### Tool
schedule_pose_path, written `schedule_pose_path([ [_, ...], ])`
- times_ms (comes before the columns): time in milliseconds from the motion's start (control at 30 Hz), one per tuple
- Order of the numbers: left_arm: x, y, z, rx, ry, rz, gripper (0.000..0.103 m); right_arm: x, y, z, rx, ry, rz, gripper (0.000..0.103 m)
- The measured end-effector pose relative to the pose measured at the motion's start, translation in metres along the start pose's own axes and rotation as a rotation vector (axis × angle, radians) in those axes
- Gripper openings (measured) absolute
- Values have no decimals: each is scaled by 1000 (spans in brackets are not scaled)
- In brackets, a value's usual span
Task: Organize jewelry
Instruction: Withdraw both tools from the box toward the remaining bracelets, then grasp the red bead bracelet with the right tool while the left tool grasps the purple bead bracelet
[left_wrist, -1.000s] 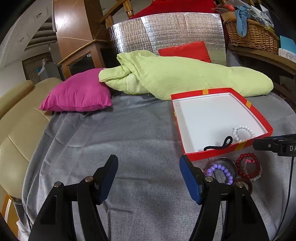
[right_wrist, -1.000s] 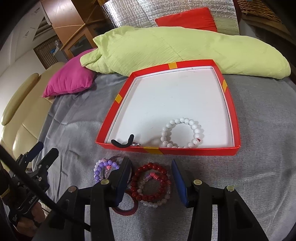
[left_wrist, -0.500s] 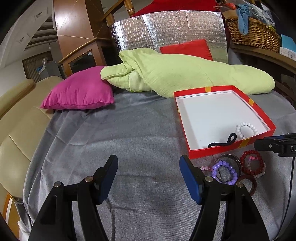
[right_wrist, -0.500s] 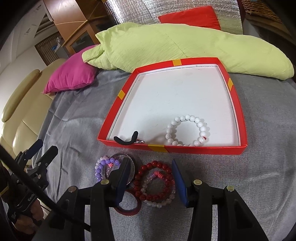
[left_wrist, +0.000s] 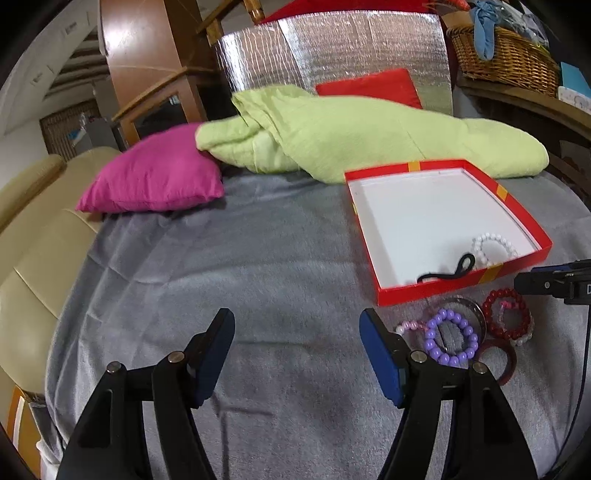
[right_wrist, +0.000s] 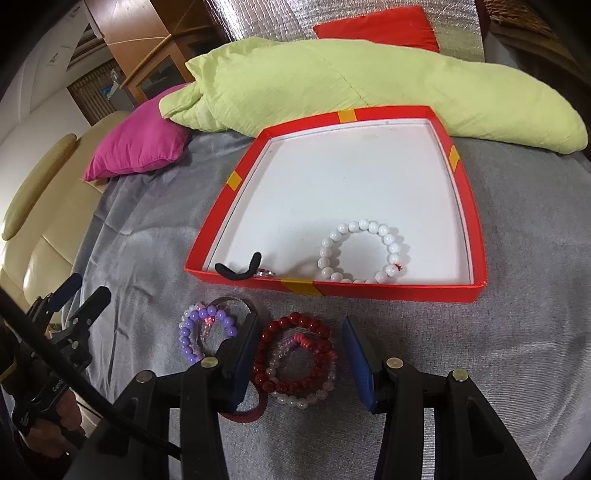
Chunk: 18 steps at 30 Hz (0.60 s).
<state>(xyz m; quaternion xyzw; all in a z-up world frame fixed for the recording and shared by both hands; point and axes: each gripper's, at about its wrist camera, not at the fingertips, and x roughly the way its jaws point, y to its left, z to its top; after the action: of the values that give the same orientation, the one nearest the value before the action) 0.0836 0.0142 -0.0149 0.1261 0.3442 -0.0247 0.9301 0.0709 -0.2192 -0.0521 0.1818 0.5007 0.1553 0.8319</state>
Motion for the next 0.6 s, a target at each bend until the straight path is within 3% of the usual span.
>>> schedule_pose_path([
  [200, 21, 1, -8, -29, 141, -107, 72, 6, -8, -3, 21, 39, 41, 48],
  [433, 29, -2, -10, -75, 192, -215, 72, 17, -5, -6, -11, 72, -10, 43],
  [533, 29, -7, -9, -65, 184, -241, 72, 25, -5, -10, -33, 99, -61, 30],
  [600, 29, -10, -7, -67, 179, -267, 72, 25, -5, -11, -57, 84, -86, 14],
])
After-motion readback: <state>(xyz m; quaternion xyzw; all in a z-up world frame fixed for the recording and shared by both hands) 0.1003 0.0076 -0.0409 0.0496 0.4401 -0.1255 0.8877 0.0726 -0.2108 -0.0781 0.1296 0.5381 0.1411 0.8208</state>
